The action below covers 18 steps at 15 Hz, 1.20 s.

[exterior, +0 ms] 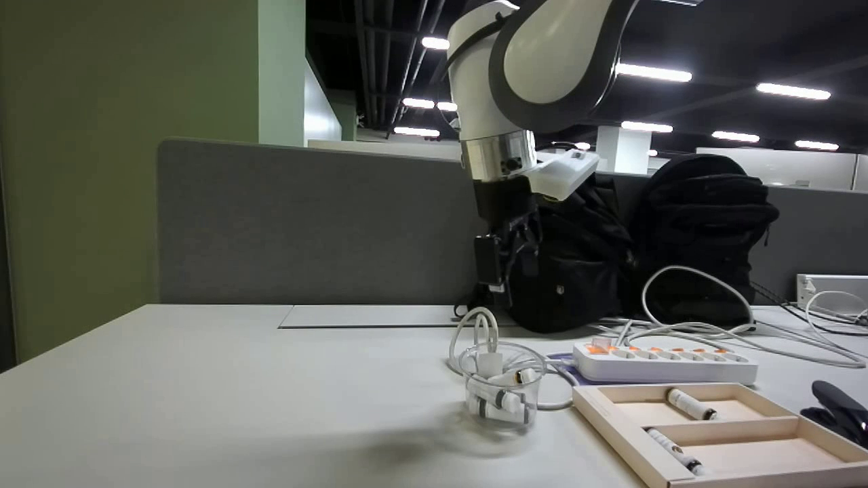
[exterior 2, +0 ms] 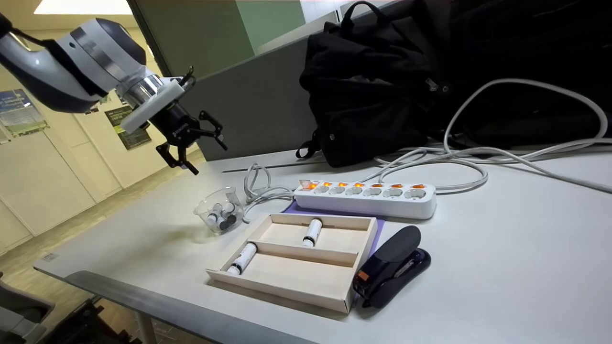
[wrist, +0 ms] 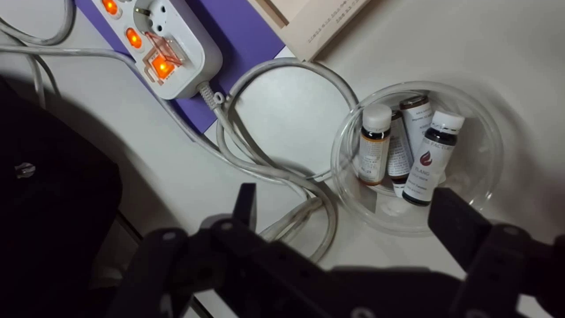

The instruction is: Pick the object in the cup and put it in the upper segment of the box

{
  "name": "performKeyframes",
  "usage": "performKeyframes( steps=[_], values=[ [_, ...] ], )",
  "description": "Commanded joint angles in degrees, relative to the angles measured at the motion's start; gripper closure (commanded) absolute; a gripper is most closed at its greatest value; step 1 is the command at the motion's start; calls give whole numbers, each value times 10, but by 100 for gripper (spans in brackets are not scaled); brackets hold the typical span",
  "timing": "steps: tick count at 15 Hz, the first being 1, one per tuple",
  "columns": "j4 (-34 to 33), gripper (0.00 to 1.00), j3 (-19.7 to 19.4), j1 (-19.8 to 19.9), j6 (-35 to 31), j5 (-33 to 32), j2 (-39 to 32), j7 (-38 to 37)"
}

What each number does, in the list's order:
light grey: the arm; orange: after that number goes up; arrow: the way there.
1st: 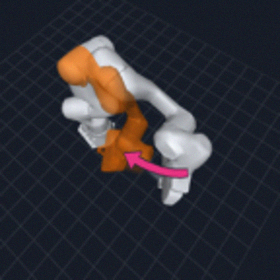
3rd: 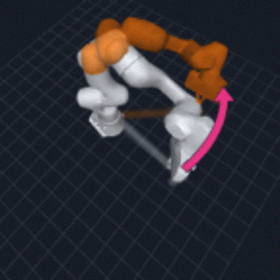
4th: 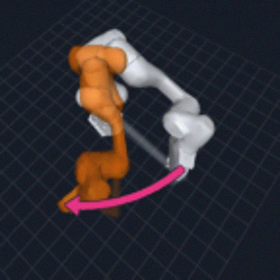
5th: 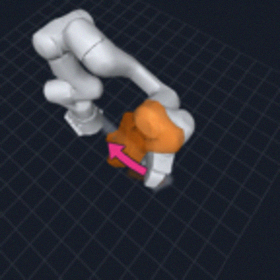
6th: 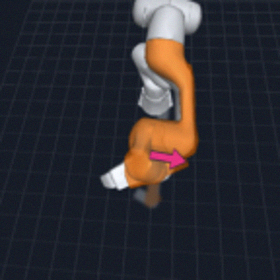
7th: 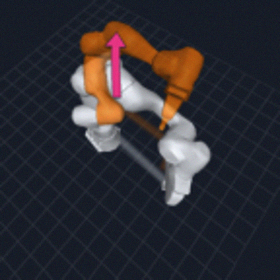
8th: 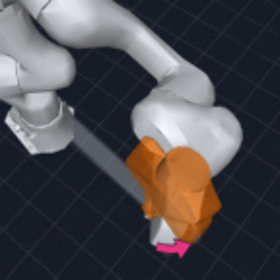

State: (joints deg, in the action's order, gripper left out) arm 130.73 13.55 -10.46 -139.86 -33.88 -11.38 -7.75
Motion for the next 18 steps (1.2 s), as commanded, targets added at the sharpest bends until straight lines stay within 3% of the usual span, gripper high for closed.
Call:
performKeyframes(
  steps=[1,6,11,16,17,18],
  values=[
    [0,0,-17,-17,-1,6,3,4],
    [-5,0,-36,-43,-7,-48,-29,-50],
    [-5,0,-54,-79,-28,-128,-51,-155],
    [-3,0,-60,-89,-30,-122,-80,-203],
    [-3,25,-65,-89,-33,-123,-85,-212],
    [-3,26,-69,-89,-35,-122,-90,-219]
  ],
)
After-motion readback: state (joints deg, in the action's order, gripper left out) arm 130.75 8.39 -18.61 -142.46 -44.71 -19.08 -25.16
